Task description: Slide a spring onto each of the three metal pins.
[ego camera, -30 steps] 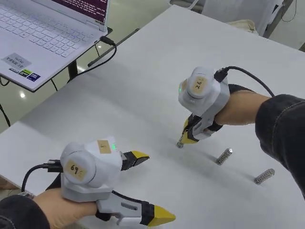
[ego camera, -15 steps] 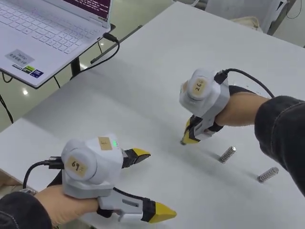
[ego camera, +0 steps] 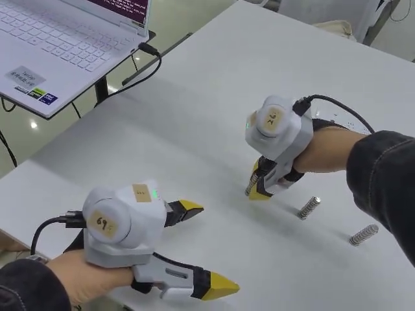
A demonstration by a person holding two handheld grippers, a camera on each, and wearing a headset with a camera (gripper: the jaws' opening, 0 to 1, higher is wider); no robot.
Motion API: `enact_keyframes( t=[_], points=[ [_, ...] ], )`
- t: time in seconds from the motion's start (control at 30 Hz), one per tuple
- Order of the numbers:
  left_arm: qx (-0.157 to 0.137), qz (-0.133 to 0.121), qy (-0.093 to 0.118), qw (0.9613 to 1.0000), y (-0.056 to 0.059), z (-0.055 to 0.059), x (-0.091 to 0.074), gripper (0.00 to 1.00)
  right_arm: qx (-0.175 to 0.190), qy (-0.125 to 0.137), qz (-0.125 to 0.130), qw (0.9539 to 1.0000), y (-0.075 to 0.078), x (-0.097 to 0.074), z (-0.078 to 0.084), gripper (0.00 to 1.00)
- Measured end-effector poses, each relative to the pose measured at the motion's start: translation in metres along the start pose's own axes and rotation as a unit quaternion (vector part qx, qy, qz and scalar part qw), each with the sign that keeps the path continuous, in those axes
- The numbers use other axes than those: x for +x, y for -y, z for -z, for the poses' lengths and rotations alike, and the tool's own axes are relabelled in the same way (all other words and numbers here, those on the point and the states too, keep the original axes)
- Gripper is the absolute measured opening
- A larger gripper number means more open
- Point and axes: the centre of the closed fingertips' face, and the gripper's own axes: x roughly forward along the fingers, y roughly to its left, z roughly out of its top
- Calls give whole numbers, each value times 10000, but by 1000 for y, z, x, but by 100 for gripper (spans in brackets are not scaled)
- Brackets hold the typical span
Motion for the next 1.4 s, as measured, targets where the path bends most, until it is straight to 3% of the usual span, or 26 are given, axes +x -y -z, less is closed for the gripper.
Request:
enact_keyframes(
  t=[0.4, 0.53, 0.8, 1.03, 1.4],
  points=[
    [62, 27, -48, 10000, 2, -3, 2, 78, 415, 272, 26, 9988, 0, -16, 11, 31],
    [77, 34, -44, 10000, 3, -5, 2, 78, 676, 526, 110, 9963, 1, -26, 12, 33],
    [132, 37, -43, 9999, 3, -10, 2, 78, 827, 682, 309, 9938, -4, -46, 20, 38],
    [264, 52, -68, 9996, 5, -17, 0, 79, 1036, 1016, 557, 9879, -11, -67, 22, 43],
    [391, 62, -58, 9992, 9, -25, -2, 79, 1470, 1674, 1136, 9682, -20, -101, 38, 55]
  ],
)
